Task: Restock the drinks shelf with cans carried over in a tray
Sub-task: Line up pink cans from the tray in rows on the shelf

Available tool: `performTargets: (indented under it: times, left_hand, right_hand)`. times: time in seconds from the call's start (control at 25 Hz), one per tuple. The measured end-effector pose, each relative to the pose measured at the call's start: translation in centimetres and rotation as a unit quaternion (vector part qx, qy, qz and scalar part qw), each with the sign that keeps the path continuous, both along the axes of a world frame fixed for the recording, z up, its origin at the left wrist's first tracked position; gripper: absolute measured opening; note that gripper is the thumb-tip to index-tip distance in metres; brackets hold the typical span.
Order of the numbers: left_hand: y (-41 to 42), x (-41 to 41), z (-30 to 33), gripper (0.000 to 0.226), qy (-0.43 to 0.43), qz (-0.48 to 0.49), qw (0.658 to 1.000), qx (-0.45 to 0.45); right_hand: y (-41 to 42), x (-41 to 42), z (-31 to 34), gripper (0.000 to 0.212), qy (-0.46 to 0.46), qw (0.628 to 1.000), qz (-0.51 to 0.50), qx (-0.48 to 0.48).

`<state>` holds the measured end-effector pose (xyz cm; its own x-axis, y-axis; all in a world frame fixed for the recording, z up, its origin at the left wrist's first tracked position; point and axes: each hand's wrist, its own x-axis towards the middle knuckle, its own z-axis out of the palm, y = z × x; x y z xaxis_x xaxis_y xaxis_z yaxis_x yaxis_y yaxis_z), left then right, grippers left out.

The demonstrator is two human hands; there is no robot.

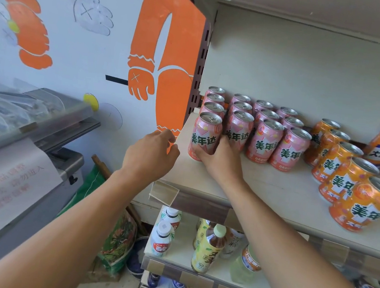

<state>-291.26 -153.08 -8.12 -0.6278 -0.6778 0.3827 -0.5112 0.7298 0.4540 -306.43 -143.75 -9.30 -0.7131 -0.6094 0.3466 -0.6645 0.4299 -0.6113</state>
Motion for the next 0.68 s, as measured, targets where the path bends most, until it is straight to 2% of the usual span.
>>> performTargets:
  times: [0.16,0.28,0.48,0.68]
  left_hand:
    - [1.6,1.7,1.0,0.029,0.007,0.006,1.0,-0.01]
    - [3.7,2.2,1.4,0.029,0.022,-0.008,1.0,-0.017]
    - [10.3,1.3,1.2,0.028,0.033,-0.073,0.996,-0.025]
    - [15.3,0.3,0.8,0.028,0.052,-0.139,0.989,-0.012]
  right_hand:
    - [1.9,0.7,0.2,0.065,-0.015,0.999,0.02,0.044]
    - [5.4,1.9,0.3,0.066,0.029,0.997,0.017,0.062]
    - [13.8,3.5,1.0,0.052,0.118,0.99,-0.013,0.078]
    - [20.4,3.8,1.1,0.046,0.144,0.986,-0.049,0.067]
